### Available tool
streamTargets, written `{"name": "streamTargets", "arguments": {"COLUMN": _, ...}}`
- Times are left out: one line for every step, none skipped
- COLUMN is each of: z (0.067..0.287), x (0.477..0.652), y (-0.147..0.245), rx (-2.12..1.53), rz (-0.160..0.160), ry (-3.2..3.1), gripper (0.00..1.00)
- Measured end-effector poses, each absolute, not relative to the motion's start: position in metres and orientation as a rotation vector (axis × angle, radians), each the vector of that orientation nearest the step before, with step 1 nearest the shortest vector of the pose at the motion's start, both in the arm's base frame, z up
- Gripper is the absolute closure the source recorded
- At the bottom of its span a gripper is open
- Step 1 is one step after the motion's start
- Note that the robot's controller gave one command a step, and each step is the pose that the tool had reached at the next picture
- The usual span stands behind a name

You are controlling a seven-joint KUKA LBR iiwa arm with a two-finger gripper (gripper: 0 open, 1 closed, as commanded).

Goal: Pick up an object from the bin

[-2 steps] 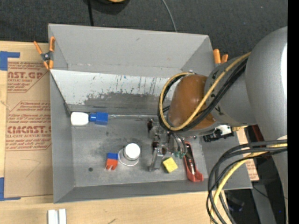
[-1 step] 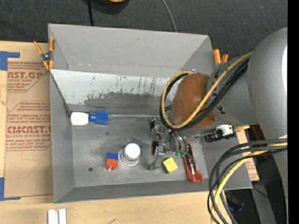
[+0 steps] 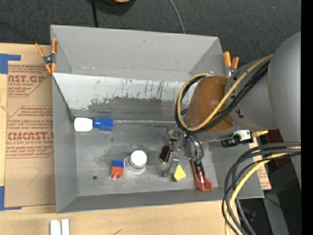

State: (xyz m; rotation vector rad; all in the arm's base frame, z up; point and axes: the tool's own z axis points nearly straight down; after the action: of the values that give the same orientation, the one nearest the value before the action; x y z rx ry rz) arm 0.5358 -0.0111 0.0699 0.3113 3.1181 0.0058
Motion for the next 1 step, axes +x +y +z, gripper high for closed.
{"name": "streamTargets", "arguments": {"z": 0.0703, "x": 0.5373, "y": -0.0511, "rx": 0.042, "rz": 0.006, "ry": 3.131, "gripper": 1.00}}
